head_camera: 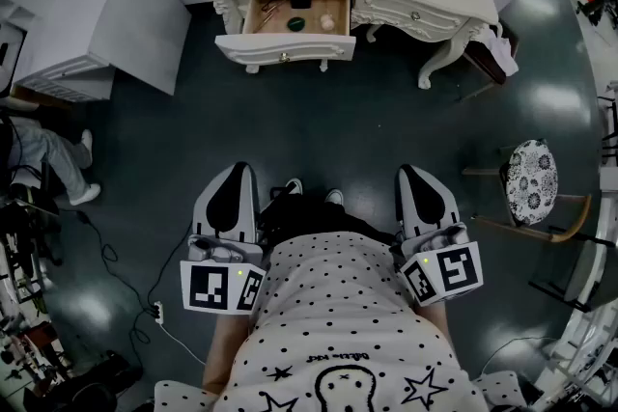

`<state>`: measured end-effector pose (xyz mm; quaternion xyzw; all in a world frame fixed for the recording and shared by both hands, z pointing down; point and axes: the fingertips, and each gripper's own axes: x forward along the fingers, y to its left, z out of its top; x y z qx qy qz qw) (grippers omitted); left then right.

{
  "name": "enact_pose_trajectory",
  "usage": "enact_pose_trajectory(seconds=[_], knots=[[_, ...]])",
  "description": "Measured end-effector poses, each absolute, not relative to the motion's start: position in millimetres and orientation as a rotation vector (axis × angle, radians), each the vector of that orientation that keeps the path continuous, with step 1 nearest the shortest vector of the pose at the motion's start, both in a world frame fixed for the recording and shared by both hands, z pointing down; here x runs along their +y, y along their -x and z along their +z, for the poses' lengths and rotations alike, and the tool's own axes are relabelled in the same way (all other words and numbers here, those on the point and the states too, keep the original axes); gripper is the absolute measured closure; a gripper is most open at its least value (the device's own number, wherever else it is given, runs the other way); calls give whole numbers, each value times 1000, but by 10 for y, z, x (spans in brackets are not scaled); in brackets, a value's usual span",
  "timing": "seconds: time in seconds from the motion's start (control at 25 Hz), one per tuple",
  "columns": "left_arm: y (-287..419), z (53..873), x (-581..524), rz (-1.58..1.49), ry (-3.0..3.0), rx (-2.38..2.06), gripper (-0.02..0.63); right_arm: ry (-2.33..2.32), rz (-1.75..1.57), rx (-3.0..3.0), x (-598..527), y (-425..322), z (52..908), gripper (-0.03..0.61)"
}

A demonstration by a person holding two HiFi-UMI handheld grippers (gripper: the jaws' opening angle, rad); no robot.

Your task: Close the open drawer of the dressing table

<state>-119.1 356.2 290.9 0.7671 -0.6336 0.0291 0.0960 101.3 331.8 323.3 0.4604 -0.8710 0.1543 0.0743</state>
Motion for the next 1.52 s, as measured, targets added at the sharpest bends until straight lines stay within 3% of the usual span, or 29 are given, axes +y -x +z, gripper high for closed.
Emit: enact_pose_trajectory(seconds=[1.04,1.52], knots=[[1183,2872,3572,75,-2278,-1889,601,-1348,472,-2639,3358,-1037,3249,569],[1497,2897,2775,47,-2310,-1821,601,-1435,488,-2564,2729,-813,3225,569]])
